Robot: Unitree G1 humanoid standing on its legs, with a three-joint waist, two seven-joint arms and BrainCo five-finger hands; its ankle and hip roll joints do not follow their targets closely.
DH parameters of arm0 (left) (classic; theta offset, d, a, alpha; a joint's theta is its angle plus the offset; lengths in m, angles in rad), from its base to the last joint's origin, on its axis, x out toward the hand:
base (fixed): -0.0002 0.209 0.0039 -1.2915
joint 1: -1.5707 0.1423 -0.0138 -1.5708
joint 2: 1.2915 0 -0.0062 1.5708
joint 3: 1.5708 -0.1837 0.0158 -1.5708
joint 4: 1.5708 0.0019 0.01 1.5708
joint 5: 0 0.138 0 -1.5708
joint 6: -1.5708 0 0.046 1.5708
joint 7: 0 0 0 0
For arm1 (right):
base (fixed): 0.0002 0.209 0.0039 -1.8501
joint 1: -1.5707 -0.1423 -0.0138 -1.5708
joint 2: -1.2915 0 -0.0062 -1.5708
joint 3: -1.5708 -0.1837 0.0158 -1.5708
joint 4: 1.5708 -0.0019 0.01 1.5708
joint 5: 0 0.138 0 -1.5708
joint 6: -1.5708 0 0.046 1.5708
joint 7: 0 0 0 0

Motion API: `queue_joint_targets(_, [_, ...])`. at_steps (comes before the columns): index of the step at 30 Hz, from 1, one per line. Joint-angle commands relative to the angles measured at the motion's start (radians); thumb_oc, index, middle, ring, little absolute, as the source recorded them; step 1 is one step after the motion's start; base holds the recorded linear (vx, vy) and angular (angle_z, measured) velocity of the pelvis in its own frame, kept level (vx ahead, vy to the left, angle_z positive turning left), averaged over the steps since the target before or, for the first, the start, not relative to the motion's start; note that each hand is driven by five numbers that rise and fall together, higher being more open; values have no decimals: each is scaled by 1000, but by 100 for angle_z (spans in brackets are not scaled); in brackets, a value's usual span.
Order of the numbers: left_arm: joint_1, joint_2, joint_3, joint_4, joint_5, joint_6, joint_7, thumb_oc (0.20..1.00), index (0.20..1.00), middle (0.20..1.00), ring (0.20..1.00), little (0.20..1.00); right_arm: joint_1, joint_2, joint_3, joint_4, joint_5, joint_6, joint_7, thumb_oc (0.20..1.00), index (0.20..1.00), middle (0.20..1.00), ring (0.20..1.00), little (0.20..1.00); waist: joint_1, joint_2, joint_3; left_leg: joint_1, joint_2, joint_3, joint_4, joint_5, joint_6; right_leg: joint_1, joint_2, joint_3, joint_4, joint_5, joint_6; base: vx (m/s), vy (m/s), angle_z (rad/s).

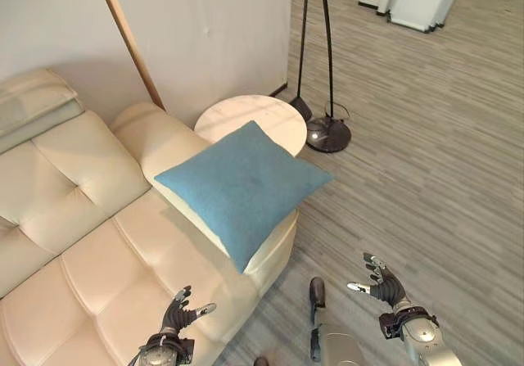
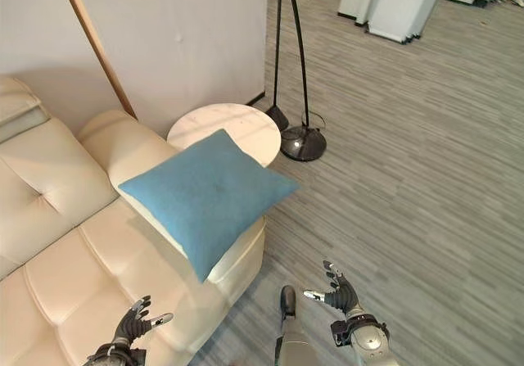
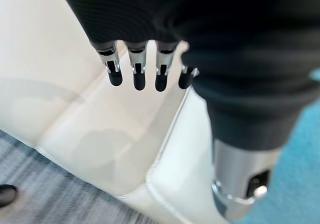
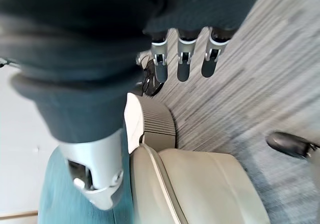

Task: Pick up all the scattered cushions and arrange them neatly on the sofa.

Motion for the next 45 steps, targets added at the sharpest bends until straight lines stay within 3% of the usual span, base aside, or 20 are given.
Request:
queue_joint_targets(1, [-53, 29, 1, -43, -2, -49, 14, 1000, 1000, 1000, 1000, 1000, -18, -39, -42, -59, 1, -34, 3, 1000, 1000, 1000, 1000, 1000, -30, 11, -2, -32, 36, 53, 105, 4, -89, 41, 4, -64, 45, 4, 35, 316, -308, 157])
queue_joint_targets(3, [-53, 22, -9, -38, -5, -51, 8, 1000, 1000, 1000, 1000, 1000, -1, -51, -59, -62, 15, -42, 8, 1000, 1000, 1000, 1000, 1000, -42, 18, -15, -49, 72, 66, 166, 39, -117, 72, 9, -89, 46, -10, 19, 257, -267, 123])
queue_joint_targets(5, [-67, 20, -18, -42, -18, -50, 11, 1000, 1000, 1000, 1000, 1000, 0, -67, -61, -64, 26, -46, 8, 1000, 1000, 1000, 1000, 1000, -46, 13, -15, -115, 106, 110, 290, 122, -143, 115, 9, -120, 44, -32, -7, 195, -258, 63])
queue_joint_targets(7, [-68, 19, -17, -50, -28, -50, 9, 1000, 1000, 1000, 1000, 1000, 1, -69, -61, -63, 31, -44, 6, 1000, 1000, 1000, 1000, 1000, -47, 10, -14, -137, 125, 143, 327, 143, -146, 133, 9, -137, 41, -43, -18, 133, -190, 40])
queue_joint_targets(8, [-73, 21, -11, -63, -42, -53, 8, 1000, 1000, 1000, 1000, 1000, 4, -77, -66, -62, 36, -45, 0, 1000, 1000, 1000, 1000, 1000, -39, 1, -12, -181, 156, 209, 358, 152, -141, 179, 10, -166, 17, -68, -38, 143, -195, 47])
queue_joint_targets(11, [-71, 27, -7, -92, -44, -49, 7, 1000, 1000, 1000, 1000, 1000, 11, -84, -86, -69, 39, -44, -10, 1000, 1000, 1000, 1000, 1000, -25, -12, -13, -236, 168, 291, 286, 125, -125, 224, 7, -214, -18, -92, -46, 148, -167, 42])
queue_joint_targets(15, [-67, 43, 17, -105, -45, -50, 15, 1000, 1000, 1000, 1000, 1000, 7, -97, -118, -93, 31, -45, -33, 1000, 1000, 1000, 1000, 1000, -18, -17, -19, -261, 192, 378, 151, 144, -131, 261, 18, -270, -43, -115, -46, 93, -40, 58])
queue_joint_targets(18, [-44, 56, 40, -111, -54, -51, 22, 1000, 1000, 1000, 1000, 1000, -9, -110, -125, -111, 15, -43, -41, 1000, 1000, 1000, 1000, 1000, 0, -18, -30, -222, 168, 337, 97, 138, -124, 288, 25, -283, -37, -128, -45, 176, 38, 14])
queue_joint_targets(22, [-41, 78, 52, -113, -48, -48, 18, 1000, 1000, 1000, 1000, 1000, -47, -133, -127, -101, 7, -38, -44, 1000, 1000, 1000, 1000, 1000, 18, -30, -51, -192, 152, 335, 50, 143, -120, 300, 25, -292, -42, -129, -43, 139, 29, 11])
queue_joint_targets(26, [-79, 130, 58, -122, -56, -51, 19, 1000, 1000, 1000, 1000, 1000, -158, -172, -87, 2, 34, -22, -41, 1000, 1000, 1000, 1000, 1000, 60, -55, -65, -162, 137, 316, 1, 145, -114, 318, 23, -319, -54, -135, -39, 146, 11, 23])
queue_joint_targets(35, [-274, 165, -39, -148, -129, -66, 34, 1000, 1000, 1000, 1000, 1000, -464, -178, 63, 240, 96, 13, -51, 1000, 1000, 1000, 1000, 1000, 107, -63, -2, -222, 132, 283, -30, 168, -117, 254, 23, -337, -64, -121, -34, -40, -18, 16])
queue_joint_targets(40, [-626, 81, -184, 8, -251, -82, 92, 1000, 1000, 1000, 1000, 1000, -852, -95, 189, 564, 131, 48, -113, 1000, 1000, 1000, 1000, 1000, 122, -39, 116, -370, 137, 254, -10, 209, -124, 95, 23, -329, -24, -92, -39, -202, -7, 11])
queue_joint_targets(45, [-819, -34, -279, 119, -283, -80, 132, 1000, 1000, 1000, 1000, 1000, -987, 24, 306, 563, 130, 56, -123, 1000, 1000, 1000, 1000, 1000, 121, -31, 163, -407, 141, 245, -4, 227, -129, 59, 22, -319, -23, -81, -33, -69, 1, -1])
